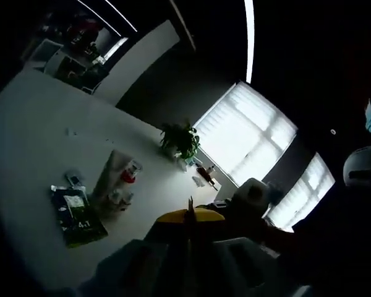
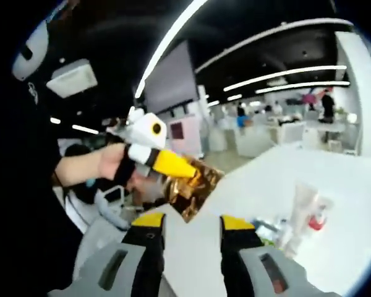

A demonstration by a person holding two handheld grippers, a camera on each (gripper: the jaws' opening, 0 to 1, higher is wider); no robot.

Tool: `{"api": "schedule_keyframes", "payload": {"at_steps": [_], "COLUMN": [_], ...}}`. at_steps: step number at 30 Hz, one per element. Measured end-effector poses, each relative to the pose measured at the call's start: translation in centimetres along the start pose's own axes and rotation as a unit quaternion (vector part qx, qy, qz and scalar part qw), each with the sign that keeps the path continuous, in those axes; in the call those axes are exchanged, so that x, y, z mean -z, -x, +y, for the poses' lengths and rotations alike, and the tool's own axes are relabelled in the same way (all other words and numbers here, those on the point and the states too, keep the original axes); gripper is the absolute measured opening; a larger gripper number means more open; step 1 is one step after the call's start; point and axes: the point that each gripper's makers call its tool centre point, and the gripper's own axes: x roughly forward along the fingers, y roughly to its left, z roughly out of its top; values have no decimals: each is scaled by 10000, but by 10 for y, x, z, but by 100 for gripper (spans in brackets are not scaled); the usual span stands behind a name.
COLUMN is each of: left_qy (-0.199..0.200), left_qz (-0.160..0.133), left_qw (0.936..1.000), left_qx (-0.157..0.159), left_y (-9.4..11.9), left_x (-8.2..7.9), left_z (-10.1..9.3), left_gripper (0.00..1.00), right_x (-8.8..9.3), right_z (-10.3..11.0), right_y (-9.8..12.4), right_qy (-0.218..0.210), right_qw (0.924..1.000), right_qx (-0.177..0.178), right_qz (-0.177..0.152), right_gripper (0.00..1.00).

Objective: Arrange the skincare products in the storage area until every visible bottle or jar stands upright without overlapping.

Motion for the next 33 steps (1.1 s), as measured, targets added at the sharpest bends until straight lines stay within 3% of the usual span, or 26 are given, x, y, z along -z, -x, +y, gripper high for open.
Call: {"api": "schedule_keyframes", "payload": {"at_steps": [8,15,22,27,33], "left_qy": [32,46,102,182,251], "left_qz": [259,478,814,893,1037], "left_qw": [9992,9973,9929,9905,9871], "left_qx": [-303,-558,-857,-1030,-1198], "left_y": [3,4,3,3,3], "left_x": [9,15,22,18,18], "left_z": [28,54,96,121,146], "left_gripper": [0,0,0,0,0], "right_x": [16,22,30,38,46], "right_z": [-8,-15,-22,-33,-39], "right_y": [-7,-9,-9,-8,-8], "right_qy": [9,-78,-185,-230,-349], "right_qw": [9995,9991,9984,9974,9964], "right_qx": [46,86,148,356,388], "right_qz": [319,406,511,588,663], "right_gripper": [51,54,55,67,70]}}
